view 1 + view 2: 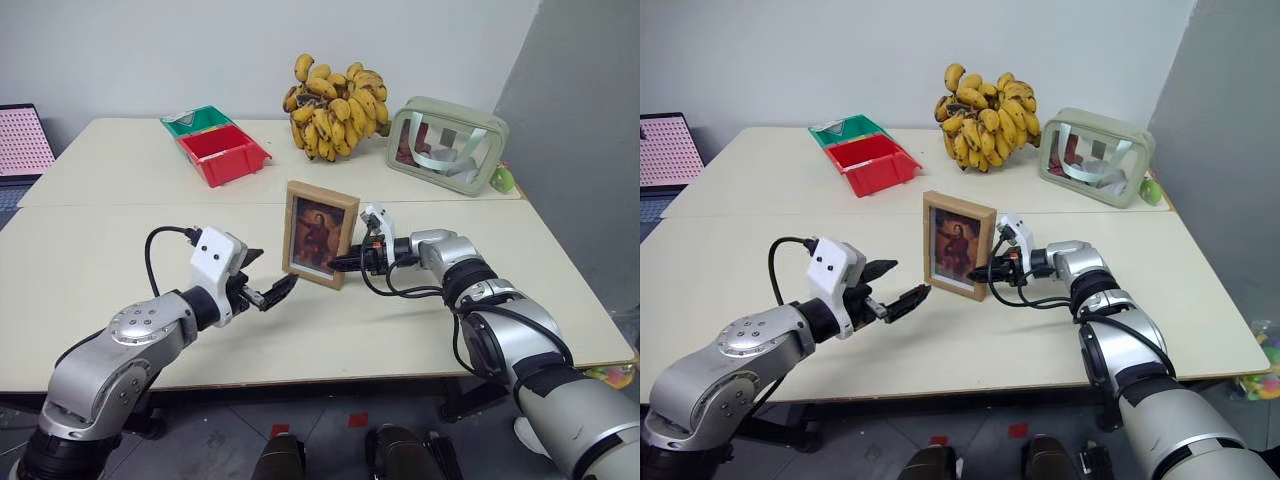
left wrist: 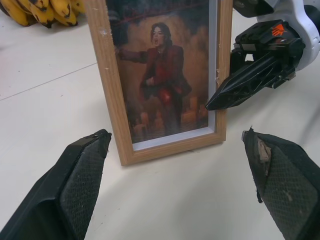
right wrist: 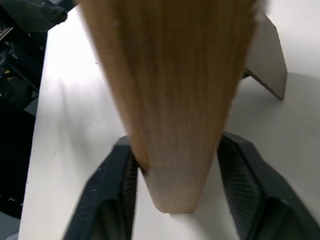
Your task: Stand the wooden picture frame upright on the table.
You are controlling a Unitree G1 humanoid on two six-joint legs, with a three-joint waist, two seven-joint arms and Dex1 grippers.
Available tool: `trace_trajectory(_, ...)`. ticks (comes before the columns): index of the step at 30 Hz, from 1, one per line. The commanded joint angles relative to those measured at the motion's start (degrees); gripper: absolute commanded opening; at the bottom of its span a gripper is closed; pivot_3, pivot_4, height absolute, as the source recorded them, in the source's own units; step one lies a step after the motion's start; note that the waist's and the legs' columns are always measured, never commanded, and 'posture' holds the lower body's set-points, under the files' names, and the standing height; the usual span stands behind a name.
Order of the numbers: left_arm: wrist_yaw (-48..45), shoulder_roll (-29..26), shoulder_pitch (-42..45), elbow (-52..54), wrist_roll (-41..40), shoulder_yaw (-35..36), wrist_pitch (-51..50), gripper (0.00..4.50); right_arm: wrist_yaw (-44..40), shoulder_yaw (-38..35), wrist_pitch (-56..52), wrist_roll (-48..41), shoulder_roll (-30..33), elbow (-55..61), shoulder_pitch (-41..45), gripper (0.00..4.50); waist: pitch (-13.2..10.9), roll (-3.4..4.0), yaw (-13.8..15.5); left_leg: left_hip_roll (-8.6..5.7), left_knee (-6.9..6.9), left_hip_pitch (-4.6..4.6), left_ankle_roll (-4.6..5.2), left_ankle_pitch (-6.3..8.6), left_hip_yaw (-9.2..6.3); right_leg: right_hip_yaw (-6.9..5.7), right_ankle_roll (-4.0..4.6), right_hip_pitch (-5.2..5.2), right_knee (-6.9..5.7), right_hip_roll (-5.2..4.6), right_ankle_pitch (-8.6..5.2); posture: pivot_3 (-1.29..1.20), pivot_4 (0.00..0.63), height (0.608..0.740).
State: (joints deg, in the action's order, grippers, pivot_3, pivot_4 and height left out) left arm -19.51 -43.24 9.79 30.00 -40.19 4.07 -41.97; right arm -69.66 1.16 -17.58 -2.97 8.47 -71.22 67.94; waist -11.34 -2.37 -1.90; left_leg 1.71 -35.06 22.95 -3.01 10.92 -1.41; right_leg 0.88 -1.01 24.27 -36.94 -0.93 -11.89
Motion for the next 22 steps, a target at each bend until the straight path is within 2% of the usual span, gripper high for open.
trace_trajectory(1, -2.11, 0.71, 3.27, -1.08, 1.09, 0.60, 0.29, 4.50, -2.34, 0.70, 0.54, 0.48, 2.57, 3.44, -1.06, 3.45, 0.00, 0.00, 0.05, 0.00, 0.00, 0.00, 0.00, 0.00, 0.00, 0.00, 0.00, 0.00, 0.00, 0.00, 0.00, 0.00, 0.150, 0.740)
trace_trajectory(4, -4.18, 0.23, 4.86, -3.28, 1.53, 1.79, 0.08, 4.50, -5.41, 3.41, 2.14, 2.17, 6.28, 8.07, -5.15, 4.07, 0.00, 0.00, 0.19, -0.01, 0.00, 0.02, 0.00, 0.00, -0.04, -0.04, -0.01, -0.03, 0.02, 0.00, 0.00, 0.00, 0.150, 0.740)
trace_trajectory(6, -6.11, -0.95, 5.40, -5.29, 2.03, 2.85, 0.28, 4.50, -6.25, 5.17, 1.97, 3.31, 11.31, 17.49, -11.52, 4.45, 0.00, -0.01, 0.26, -0.02, 0.00, 0.02, 0.00, 0.00, -0.02, -0.04, -0.02, -0.05, 0.07, -0.01, 0.00, 0.00, 0.150, 0.740)
trace_trajectory(9, -8.29, -2.31, 6.56, -8.01, 1.20, 4.81, -1.34, 4.50, -3.39, 3.49, -3.56, 1.48, 17.09, 38.03, -21.69, 4.45, -0.02, 0.03, 0.27, -0.07, 0.02, 0.05, 0.00, 0.01, 0.00, -0.01, -0.09, -0.02, 0.07, -0.07, -0.05, 0.00, 0.150, 0.740)
trace_trajectory(12, -11.63, -4.14, 8.39, -10.43, -1.59, 6.99, -4.63, 4.50, 1.77, 1.07, -13.63, -1.70, 19.05, 56.98, -28.42, 4.45, -0.04, 0.06, -0.12, -0.02, 0.02, 0.06, 0.01, 0.01, -0.03, -0.05, -0.12, 0.03, 0.02, -0.04, -0.07, 0.00, 0.150, 0.740)
trace_trajectory(15, -16.06, -7.38, 9.09, -12.30, -2.73, 8.53, -6.97, 4.50, 7.60, -1.59, -29.82, -7.43, 17.02, 74.27, -30.61, 4.45, -0.05, 0.08, -1.40, 0.06, 0.03, -0.03, 0.00, 0.01, 0.01, 0.01, -0.11, 0.09, -0.13, 0.01, -0.07, 0.00, 0.150, 0.740)
trace_trajectory(18, -18.72, -9.83, 10.06, -14.58, -2.88, 9.67, -8.17, 4.50, 15.54, -5.13, -45.86, -13.88, 10.56, 87.72, -30.07, 4.45, -0.05, 0.09, -1.85, 0.22, 0.03, -0.15, 0.00, 0.01, -0.05, -0.03, -0.09, 0.10, -0.20, 0.14, -0.07, 0.00, 0.150, 0.740)
trace_trajectory(22, -22.31, -12.34, 12.02, -17.00, -1.24, 9.26, -7.04, 4.50, 25.05, -4.98, -54.74, -15.26, 4.73, 94.98, -29.88, 4.45, -0.05, 0.09, -1.38, 0.26, 0.05, -0.06, -0.02, 0.02, -0.15, -0.17, -0.04, 0.10, -0.07, 0.15, -0.09, 0.00, 0.150, 0.740)
